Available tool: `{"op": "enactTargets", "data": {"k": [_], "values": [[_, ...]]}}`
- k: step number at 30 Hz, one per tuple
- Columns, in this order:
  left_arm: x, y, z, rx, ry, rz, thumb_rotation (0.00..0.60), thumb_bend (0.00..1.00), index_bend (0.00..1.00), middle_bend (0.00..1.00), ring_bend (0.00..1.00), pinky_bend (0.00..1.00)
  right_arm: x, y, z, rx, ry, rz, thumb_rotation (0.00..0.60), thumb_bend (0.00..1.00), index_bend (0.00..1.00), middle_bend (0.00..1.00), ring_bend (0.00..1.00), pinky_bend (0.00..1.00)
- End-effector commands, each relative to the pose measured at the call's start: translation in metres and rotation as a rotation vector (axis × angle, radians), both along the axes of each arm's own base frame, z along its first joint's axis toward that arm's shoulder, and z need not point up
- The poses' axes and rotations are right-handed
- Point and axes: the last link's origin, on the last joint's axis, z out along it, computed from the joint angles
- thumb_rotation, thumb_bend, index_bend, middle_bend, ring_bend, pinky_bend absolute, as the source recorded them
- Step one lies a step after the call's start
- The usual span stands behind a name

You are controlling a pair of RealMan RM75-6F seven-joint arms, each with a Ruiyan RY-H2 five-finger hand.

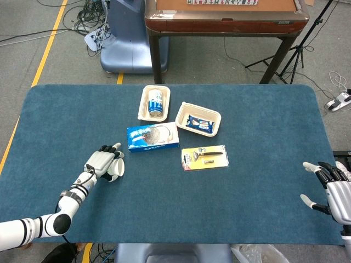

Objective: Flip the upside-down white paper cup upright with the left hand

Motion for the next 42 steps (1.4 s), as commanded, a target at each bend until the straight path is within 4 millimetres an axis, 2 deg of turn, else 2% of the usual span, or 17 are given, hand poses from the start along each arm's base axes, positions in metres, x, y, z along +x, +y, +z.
{"op": "enactTargets", "data": {"k": [1, 14, 20, 25, 33, 42], "values": [[0.000, 0.000, 0.000, 0.000, 0.013, 0.003, 0.600, 0.22, 0.25, 0.00, 0.00, 0.00, 0.000, 0.000, 0.000, 0.000, 0.000, 0.000, 0.600, 0.15, 0.24, 0.31, 0.15, 0.22], [-0.003, 0.002, 0.003, 0.007, 0.051, 0.029, 0.600, 0.22, 0.22, 0.00, 0.00, 0.00, 0.001, 0.001, 0.000, 0.001, 0.002, -0.003, 0.600, 0.15, 0.24, 0.31, 0.15, 0.22], [-0.003, 0.004, 0.002, 0.007, 0.052, 0.057, 0.600, 0.22, 0.33, 0.00, 0.00, 0.00, 0.002, 0.002, 0.000, -0.002, 0.002, -0.004, 0.600, 0.15, 0.24, 0.31, 0.15, 0.22], [-0.002, 0.006, 0.004, 0.027, 0.020, 0.067, 0.600, 0.22, 0.36, 0.00, 0.00, 0.00, 0.001, 0.005, 0.002, -0.010, 0.002, -0.007, 0.600, 0.15, 0.24, 0.31, 0.15, 0.22], [0.006, 0.006, 0.009, 0.074, -0.215, 0.067, 0.600, 0.22, 0.37, 0.00, 0.00, 0.00, 0.002, 0.005, 0.002, -0.011, 0.001, -0.005, 0.600, 0.15, 0.24, 0.31, 0.15, 0.22], [-0.001, 0.002, 0.007, 0.037, -0.499, 0.097, 0.600, 0.22, 0.37, 0.00, 0.00, 0.00, 0.002, 0.004, 0.001, -0.010, 0.000, -0.005, 0.600, 0.15, 0.24, 0.31, 0.15, 0.22]]}}
